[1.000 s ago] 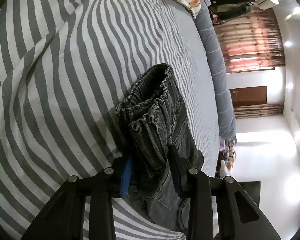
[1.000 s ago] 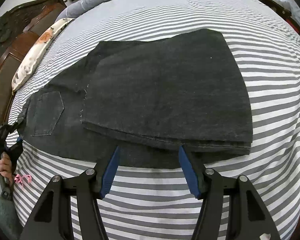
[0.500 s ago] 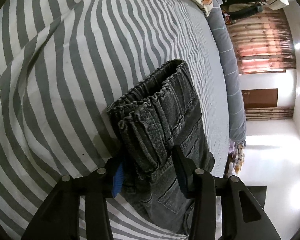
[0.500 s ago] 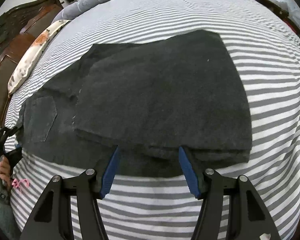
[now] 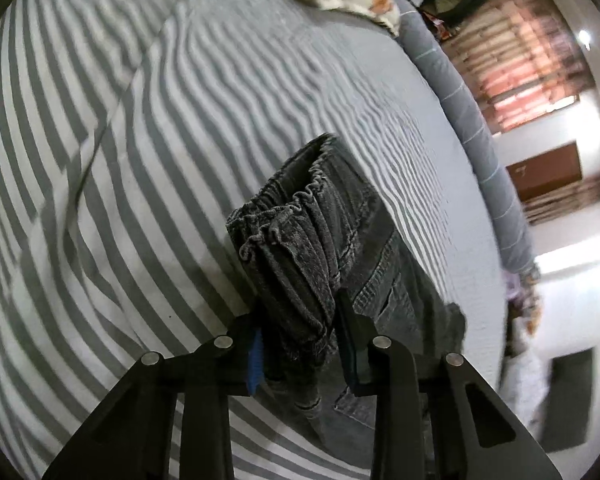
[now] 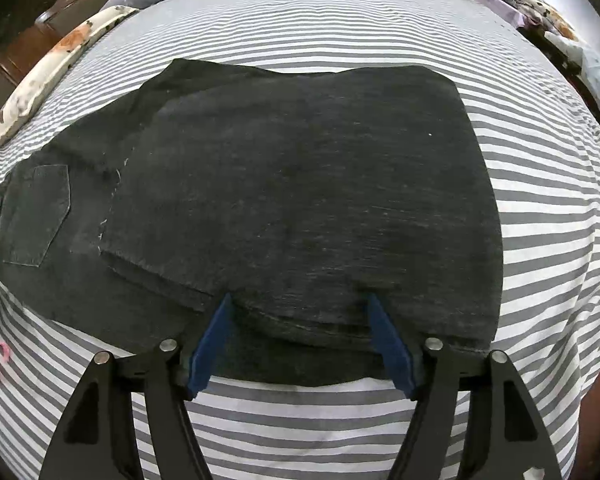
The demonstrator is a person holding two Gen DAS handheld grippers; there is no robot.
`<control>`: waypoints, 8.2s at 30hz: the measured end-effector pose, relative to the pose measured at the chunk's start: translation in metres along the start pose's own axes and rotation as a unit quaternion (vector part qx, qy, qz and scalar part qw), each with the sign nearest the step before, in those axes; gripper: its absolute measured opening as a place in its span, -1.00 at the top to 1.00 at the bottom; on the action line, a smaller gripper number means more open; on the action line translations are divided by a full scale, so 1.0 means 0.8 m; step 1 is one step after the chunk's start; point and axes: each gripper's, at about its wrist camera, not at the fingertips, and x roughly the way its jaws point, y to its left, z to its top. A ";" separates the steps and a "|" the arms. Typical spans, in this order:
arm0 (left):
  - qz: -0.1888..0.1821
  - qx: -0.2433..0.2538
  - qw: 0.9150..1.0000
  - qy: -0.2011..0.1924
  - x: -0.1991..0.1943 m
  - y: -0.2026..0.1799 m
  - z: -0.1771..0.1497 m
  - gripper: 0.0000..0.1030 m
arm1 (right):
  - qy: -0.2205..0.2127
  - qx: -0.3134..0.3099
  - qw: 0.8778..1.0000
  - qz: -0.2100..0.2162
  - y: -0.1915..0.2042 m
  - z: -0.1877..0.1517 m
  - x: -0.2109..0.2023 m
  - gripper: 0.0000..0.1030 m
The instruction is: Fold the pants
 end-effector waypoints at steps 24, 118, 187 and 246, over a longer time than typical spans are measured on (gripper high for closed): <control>-0.033 0.260 0.964 -0.051 -0.051 -0.278 -0.119 0.53 | -0.048 0.083 0.991 0.095 -0.093 -0.012 -0.063 -0.39; 0.136 0.478 0.866 0.057 0.099 -0.291 -0.269 -0.10 | -0.020 0.191 0.976 0.103 -0.172 0.024 -0.027 0.30; -0.055 0.368 0.914 0.162 0.158 -0.272 -0.168 0.16 | 0.008 0.153 0.911 0.382 -0.233 0.066 0.047 0.40; 0.160 0.397 0.904 -0.021 0.021 -0.205 -0.111 -0.42 | -0.117 -0.020 0.992 0.051 -0.006 0.113 -0.062 -0.64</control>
